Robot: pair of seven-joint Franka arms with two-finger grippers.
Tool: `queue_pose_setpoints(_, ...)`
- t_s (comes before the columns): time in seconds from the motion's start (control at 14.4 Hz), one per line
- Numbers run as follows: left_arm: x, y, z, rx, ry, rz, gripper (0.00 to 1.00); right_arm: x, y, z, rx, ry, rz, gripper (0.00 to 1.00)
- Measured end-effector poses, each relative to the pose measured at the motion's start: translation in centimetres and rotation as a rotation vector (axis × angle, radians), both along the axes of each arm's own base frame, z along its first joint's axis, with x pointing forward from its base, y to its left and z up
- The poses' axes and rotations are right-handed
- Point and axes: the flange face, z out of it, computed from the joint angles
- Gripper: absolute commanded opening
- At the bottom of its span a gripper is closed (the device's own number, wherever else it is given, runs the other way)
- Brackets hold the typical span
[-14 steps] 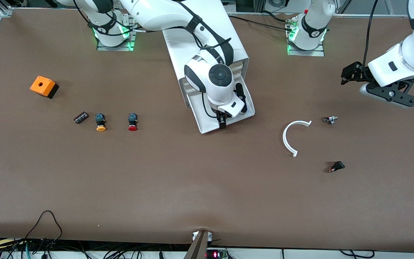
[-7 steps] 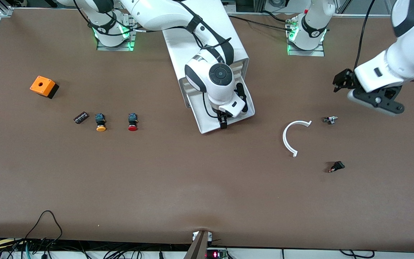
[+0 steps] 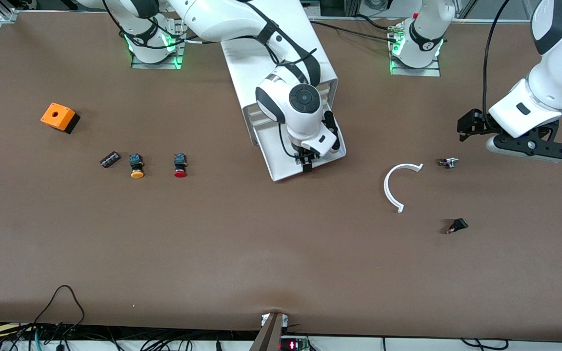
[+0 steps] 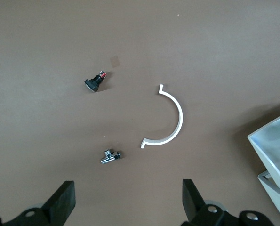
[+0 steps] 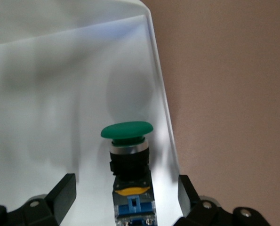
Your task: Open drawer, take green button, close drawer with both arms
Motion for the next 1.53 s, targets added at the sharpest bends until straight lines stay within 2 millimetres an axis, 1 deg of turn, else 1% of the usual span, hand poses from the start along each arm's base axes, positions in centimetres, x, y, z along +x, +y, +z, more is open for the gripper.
queue_pose_setpoints(0.07,0.0,0.2,0.0,-0.011,-0.001,0.011,1.00,0.1,-0.1,0.0,-0.001,-0.002,-0.001,0.79)
queue_pose_setpoints(0.14,0.1,0.6,0.1,-0.024,-0.001,0.023,1.00,0.2,-0.1,0.1,-0.001,-0.004,-0.003,0.76)
queue_pose_setpoints(0.28,0.2,1.4,0.5,-0.035,-0.006,0.041,1.00,0.7,-0.5,0.2,-0.004,-0.013,-0.009,0.73)
queue_pose_setpoints(0.42,0.2,1.7,0.5,-0.037,-0.003,0.047,1.00,1.1,-0.8,0.5,-0.006,-0.021,-0.016,0.70)
queue_pose_setpoints(0.49,0.3,1.7,0.3,-0.037,-0.002,0.047,1.00,1.3,-0.8,0.5,-0.007,-0.023,-0.017,0.64)
queue_pose_setpoints(0.56,0.3,1.7,0.2,-0.038,-0.003,0.046,1.00,1.3,-0.8,0.6,-0.006,-0.025,-0.018,0.52)
queue_pose_setpoints(0.84,0.0,1.4,-0.3,-0.036,0.000,0.045,1.00,1.3,-0.8,0.7,-0.006,-0.026,-0.018,0.51)
queue_pose_setpoints(0.91,-0.1,1.5,-0.3,-0.036,-0.011,0.048,1.00,1.3,-0.8,0.7,-0.006,-0.026,-0.018,0.48)
queue_pose_setpoints(1.04,-0.4,2.5,-0.4,-0.033,-0.018,0.068,1.00,1.3,-0.8,0.7,-0.006,-0.026,-0.017,0.44)
queue_pose_setpoints(1.11,-0.6,3.4,-0.6,-0.030,-0.013,0.084,1.00,1.3,-0.8,0.7,-0.006,-0.026,-0.017,0.40)
queue_pose_setpoints(1.18,-0.9,4.5,-0.8,-0.028,-0.008,0.101,1.00,1.3,-0.8,0.7,-0.006,-0.026,-0.017,0.39)
queue_pose_setpoints(1.25,-1.1,5.5,-1.0,-0.027,-0.004,0.118,1.00,1.3,-0.8,0.7,-0.006,-0.026,-0.017,0.35)
queue_pose_setpoints(1.32,-1.2,6.2,-1.1,-0.026,-0.002,0.128,1.00,1.3,-0.7,0.7,-0.006,-0.026,-0.017,0.33)
queue_pose_setpoints(1.39,-1.2,6.4,-1.2,-0.026,0.000,0.130,1.00,1.3,-0.8,0.7,-0.007,-0.024,-0.017,0.30)
queue_pose_setpoints(1.53,-1.2,5.9,-1.3,-0.026,0.002,0.121,1.00,1.2,-0.8,0.7,-0.013,-0.019,-0.018,0.29)
